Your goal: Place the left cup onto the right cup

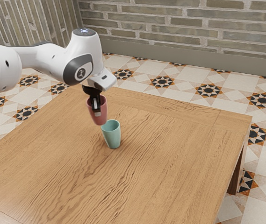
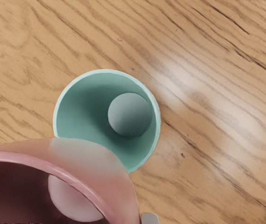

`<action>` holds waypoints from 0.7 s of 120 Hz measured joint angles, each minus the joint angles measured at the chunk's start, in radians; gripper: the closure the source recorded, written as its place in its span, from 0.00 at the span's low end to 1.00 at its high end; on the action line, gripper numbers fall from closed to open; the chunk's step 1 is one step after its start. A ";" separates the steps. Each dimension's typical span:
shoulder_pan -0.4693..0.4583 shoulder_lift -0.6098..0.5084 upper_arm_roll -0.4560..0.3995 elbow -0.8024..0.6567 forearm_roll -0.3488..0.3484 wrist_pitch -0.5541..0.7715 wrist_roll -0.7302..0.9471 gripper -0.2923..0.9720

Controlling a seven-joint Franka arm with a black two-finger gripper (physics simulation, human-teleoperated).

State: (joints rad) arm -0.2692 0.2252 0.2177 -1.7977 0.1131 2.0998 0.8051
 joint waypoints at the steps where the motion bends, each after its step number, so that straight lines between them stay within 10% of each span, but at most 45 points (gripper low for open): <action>1: 0.000 0.001 0.000 0.001 0.000 0.000 0.000 0.85; 84: -0.012 0.082 0.000 0.103 -0.016 -0.002 0.003 0.85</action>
State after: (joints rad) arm -0.2809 0.3067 0.2177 -1.6949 0.0970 2.0974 0.8080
